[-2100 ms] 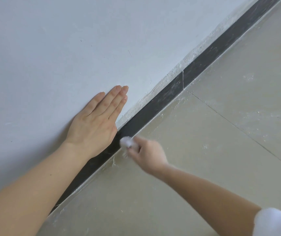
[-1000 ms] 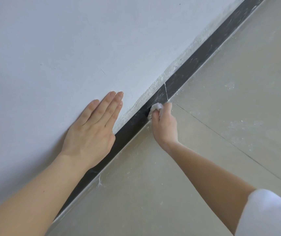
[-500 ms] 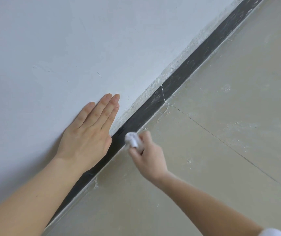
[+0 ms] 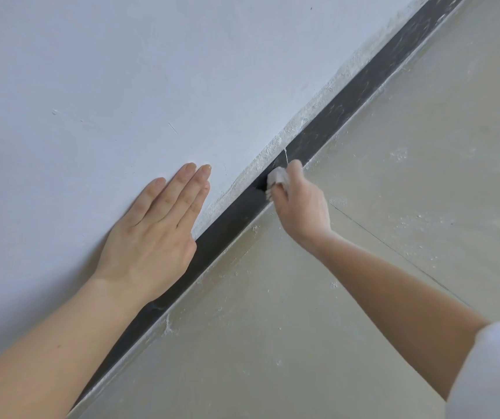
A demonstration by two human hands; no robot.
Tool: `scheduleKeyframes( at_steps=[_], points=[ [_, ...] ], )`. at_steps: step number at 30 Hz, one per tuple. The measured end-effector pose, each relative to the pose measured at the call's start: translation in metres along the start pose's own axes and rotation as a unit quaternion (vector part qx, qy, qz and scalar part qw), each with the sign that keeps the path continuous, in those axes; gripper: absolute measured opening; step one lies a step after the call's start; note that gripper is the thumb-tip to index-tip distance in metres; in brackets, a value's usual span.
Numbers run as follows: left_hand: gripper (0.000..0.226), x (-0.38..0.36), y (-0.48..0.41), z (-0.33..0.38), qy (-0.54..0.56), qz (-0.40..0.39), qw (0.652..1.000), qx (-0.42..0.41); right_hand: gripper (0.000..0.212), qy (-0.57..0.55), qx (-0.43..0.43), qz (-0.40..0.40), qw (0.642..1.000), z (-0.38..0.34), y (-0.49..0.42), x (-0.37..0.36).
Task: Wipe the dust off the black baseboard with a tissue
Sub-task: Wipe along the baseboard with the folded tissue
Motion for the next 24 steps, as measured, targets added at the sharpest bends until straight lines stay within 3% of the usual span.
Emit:
scheduleKeyframes(
  at_steps=[3,5,8,11,15,19,24],
  points=[
    [0.064,0.001,-0.001,0.001,0.002,-0.003,1.000,-0.002,0.011,-0.026,-0.110,0.075,0.991,0.019,-0.012,0.014],
    [0.064,0.001,-0.001,0.001,0.001,-0.006,1.000,-0.003,0.020,-0.057,-0.138,0.103,0.983,0.018,-0.008,0.017],
    [0.065,0.000,0.000,0.001,0.001,-0.002,1.000,0.002,0.029,-0.096,-0.105,0.000,0.990,-0.014,0.024,-0.004],
    [0.063,0.000,-0.002,0.000,-0.010,0.005,1.000,-0.003,0.029,-0.084,0.021,-0.090,0.992,-0.046,0.048,-0.034],
    [0.063,0.001,-0.001,0.000,-0.006,0.000,1.000,-0.002,0.019,-0.094,0.027,-0.039,0.994,-0.036,0.030,-0.031],
    [0.063,-0.001,0.000,0.001,-0.001,0.003,1.000,0.000,0.011,-0.088,-0.033,0.045,0.995,-0.004,0.004,-0.007],
    [0.064,0.001,0.000,0.001,0.006,-0.001,1.000,0.004,0.007,-0.030,-0.094,0.071,0.993,0.018,-0.017,0.015]
  ],
)
Point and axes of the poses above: each hand's wrist, its own y-axis away from the middle knuckle, its own x-axis out of the back of the hand, z = x × y, the point moved 2 cm from there along -y, towards the middle knuckle, and after that the axes turned 11 degrees about x, right-handed, at the moved point
